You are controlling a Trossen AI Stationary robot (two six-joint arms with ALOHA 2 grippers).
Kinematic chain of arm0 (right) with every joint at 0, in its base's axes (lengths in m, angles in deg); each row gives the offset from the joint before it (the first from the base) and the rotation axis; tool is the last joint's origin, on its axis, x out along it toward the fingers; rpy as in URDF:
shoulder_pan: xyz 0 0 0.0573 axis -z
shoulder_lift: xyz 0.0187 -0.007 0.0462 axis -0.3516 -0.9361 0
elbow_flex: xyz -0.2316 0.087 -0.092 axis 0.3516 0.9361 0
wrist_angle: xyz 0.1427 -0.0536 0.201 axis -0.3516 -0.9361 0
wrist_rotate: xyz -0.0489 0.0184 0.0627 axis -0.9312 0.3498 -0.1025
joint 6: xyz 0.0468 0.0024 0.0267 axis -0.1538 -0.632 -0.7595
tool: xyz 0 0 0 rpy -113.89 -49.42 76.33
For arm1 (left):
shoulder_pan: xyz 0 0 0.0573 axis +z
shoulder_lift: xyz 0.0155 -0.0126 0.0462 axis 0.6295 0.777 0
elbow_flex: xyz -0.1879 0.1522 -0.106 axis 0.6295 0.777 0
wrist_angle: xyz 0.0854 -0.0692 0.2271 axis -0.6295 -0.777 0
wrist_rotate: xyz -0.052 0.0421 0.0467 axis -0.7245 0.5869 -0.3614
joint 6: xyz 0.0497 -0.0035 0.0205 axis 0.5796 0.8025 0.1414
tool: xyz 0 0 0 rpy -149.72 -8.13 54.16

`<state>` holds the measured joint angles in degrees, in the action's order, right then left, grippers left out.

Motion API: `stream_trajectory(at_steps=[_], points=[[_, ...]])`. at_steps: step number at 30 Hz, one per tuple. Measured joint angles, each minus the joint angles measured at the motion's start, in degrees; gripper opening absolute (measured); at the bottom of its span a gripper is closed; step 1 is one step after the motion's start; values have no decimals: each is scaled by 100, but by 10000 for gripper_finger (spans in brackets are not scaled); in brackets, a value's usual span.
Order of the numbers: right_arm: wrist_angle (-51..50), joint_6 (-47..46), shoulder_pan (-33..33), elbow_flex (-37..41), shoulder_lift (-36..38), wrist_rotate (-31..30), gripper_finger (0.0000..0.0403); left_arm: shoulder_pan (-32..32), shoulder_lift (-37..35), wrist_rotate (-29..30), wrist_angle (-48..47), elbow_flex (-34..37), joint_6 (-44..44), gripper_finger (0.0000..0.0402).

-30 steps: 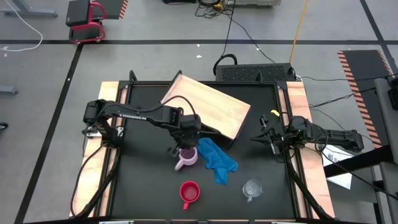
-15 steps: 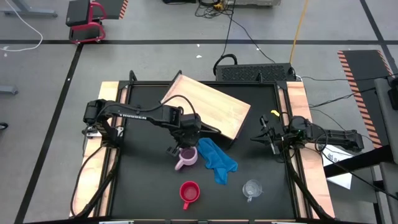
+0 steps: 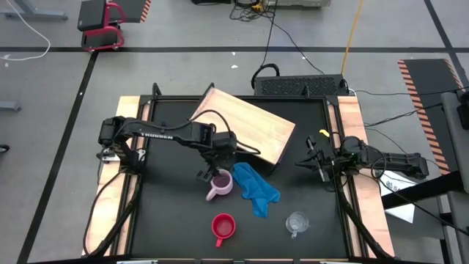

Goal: Stack small to large cups/mugs on shelf
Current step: Put the pink mug on the shelf

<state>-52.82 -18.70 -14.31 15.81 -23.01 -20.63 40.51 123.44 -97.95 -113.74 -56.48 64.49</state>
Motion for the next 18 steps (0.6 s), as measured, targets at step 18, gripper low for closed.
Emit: stream_trajectory(at_steps=[18], points=[[0, 0, 1, 0, 0, 0, 0, 22, 178, -179, 89, 80, -38, 196]])
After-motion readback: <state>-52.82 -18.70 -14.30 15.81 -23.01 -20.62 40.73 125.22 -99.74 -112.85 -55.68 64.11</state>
